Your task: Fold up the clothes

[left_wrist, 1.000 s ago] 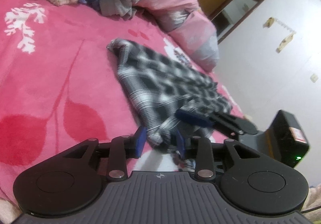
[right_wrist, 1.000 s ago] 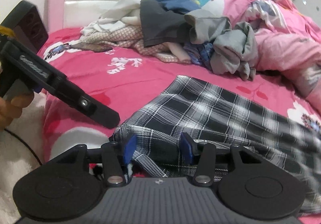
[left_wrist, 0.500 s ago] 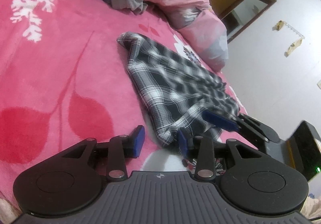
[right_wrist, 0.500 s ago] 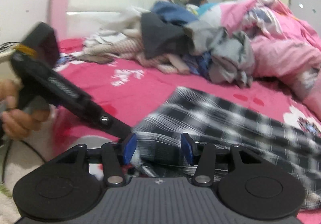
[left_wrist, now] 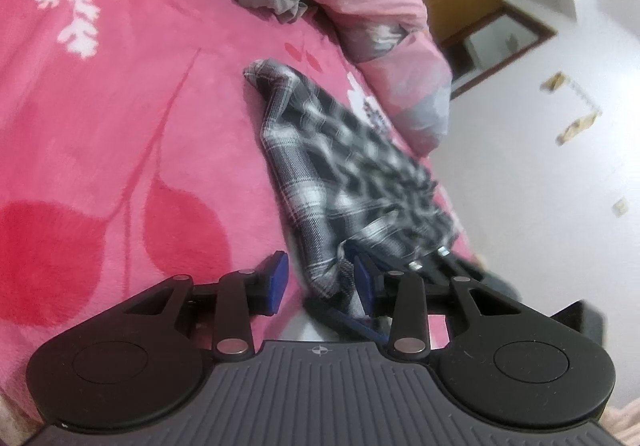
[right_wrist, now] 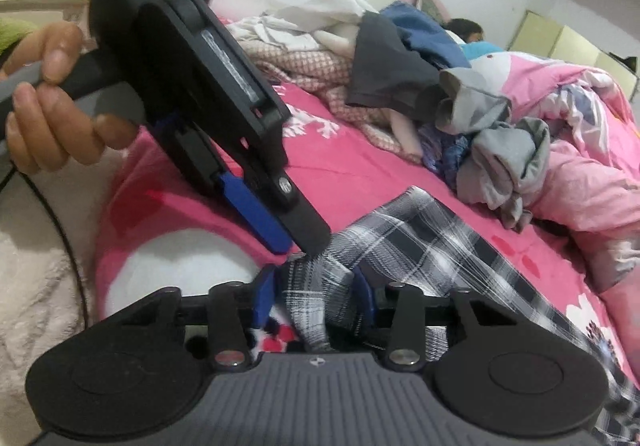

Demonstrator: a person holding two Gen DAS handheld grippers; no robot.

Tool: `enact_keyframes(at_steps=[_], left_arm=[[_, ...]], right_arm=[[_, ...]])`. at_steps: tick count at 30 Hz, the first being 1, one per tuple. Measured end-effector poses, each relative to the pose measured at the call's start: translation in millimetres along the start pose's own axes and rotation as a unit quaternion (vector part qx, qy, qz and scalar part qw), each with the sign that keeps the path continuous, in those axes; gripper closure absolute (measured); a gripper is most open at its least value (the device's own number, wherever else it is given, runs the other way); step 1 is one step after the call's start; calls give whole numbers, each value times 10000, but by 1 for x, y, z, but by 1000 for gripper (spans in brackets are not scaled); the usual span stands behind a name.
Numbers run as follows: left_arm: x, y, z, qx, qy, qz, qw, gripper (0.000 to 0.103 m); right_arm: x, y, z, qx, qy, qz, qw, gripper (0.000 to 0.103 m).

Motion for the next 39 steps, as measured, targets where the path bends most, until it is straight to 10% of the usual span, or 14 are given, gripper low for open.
enact_keyframes(at_steps=[15, 27, 39], left_arm=[[37, 74, 69, -15, 563, -341, 9978, 67], [62, 102, 106, -258, 694, -1129, 9908, 92], [8, 134, 99, -552, 966, -913, 9896, 96]], right_arm=[[-9, -1, -2, -185, -21, 522, 9985, 83], [-14, -2, -4, -329, 79, 735, 9967, 84], [-51, 15, -50, -1059, -86, 1608, 9812, 92]])
Point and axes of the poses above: each gripper's, at about its wrist camera, not at the fingertips, and z roughly the way its jaws point, x to its left, y to its top, the point moved 4 cm from there along z, roughly the way its jaws point, and after that the axes turned 13 degrees about z, right-handed, at the moved point
